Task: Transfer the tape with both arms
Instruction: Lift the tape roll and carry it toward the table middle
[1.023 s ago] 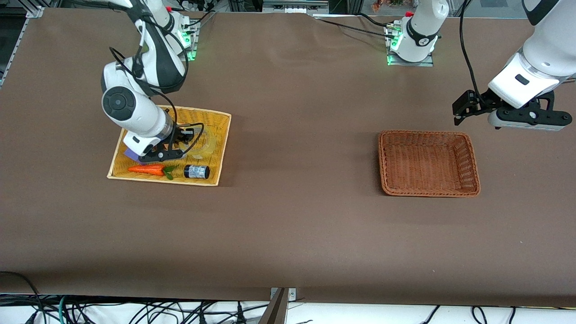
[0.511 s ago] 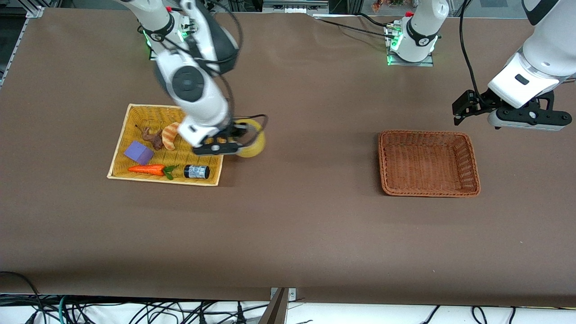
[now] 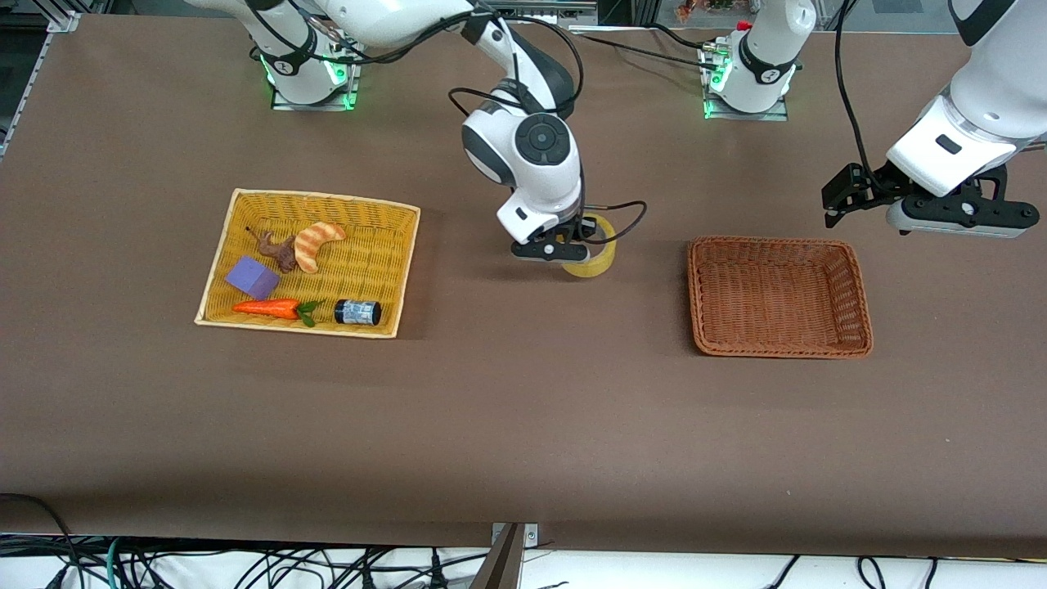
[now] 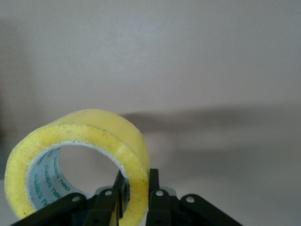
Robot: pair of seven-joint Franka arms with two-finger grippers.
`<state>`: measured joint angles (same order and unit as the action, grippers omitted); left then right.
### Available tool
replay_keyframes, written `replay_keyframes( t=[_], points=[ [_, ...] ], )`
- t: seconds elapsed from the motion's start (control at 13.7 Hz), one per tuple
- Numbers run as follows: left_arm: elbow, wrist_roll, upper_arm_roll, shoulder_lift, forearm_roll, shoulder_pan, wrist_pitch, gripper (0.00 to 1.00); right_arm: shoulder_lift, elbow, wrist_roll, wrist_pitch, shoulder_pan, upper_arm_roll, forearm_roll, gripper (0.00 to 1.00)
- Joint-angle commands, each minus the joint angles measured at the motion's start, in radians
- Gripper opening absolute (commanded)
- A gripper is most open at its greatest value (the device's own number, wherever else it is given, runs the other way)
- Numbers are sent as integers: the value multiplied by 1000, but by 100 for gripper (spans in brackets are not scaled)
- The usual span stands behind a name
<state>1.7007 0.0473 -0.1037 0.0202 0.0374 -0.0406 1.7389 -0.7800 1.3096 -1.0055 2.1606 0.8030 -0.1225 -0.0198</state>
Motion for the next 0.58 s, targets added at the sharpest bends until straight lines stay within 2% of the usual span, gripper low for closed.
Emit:
replay_keyframes(
  t=[0.0,0.51],
  points=[
    [-10,-14,4,7,-21,-4,-16,100,-50,-41,-58,45,21,9,9,0],
    [-10,-14,4,7,-21,-4,-16,100,-117,-39,-59,97,25,10,3,0]
  ],
)
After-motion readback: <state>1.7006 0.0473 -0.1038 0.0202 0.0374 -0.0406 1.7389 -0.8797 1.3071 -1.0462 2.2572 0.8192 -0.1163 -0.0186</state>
